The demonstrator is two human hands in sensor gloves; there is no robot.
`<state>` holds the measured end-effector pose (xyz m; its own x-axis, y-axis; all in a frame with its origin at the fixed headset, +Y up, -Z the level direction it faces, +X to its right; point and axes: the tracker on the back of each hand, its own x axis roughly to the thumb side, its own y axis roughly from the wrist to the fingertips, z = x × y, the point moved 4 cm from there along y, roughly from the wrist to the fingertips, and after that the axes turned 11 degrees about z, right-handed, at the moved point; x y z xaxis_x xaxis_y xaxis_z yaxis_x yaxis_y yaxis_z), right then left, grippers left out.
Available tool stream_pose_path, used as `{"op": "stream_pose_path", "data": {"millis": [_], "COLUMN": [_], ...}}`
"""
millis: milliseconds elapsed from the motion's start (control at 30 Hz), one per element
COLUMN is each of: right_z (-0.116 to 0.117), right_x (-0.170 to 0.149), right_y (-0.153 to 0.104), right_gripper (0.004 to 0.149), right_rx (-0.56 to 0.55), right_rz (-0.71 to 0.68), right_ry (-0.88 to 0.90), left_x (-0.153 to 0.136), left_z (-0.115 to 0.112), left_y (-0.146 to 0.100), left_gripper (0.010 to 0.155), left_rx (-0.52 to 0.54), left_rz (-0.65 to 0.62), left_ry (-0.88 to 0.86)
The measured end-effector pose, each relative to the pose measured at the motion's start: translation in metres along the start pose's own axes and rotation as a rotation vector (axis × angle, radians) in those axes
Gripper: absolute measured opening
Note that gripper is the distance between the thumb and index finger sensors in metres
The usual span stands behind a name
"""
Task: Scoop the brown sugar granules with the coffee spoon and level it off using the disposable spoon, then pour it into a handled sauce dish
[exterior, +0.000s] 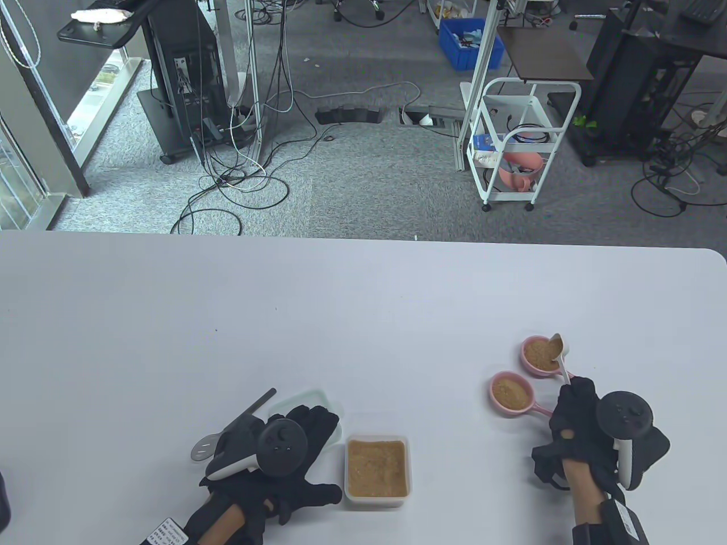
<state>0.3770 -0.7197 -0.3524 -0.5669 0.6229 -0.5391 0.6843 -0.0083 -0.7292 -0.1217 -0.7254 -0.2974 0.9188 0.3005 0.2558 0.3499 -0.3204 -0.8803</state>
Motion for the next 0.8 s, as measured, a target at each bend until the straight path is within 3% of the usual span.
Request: {"op": "stream_pose_path", "data": {"millis": [800], "right_z": [-0.007], "right_x": [0.031], "right_y": [-0.020], "right_gripper": [0.043], "right_rx": [-0.223], "right_rz": [-0.197], "right_ry": [-0.282], "left_x": [0.000], "left_z": [0.000], "left_y": [0.000], "left_gripper": [0.109], "left_rx": [-0.005], "left_rz": [0.000], "left_ry": [0.003]}}
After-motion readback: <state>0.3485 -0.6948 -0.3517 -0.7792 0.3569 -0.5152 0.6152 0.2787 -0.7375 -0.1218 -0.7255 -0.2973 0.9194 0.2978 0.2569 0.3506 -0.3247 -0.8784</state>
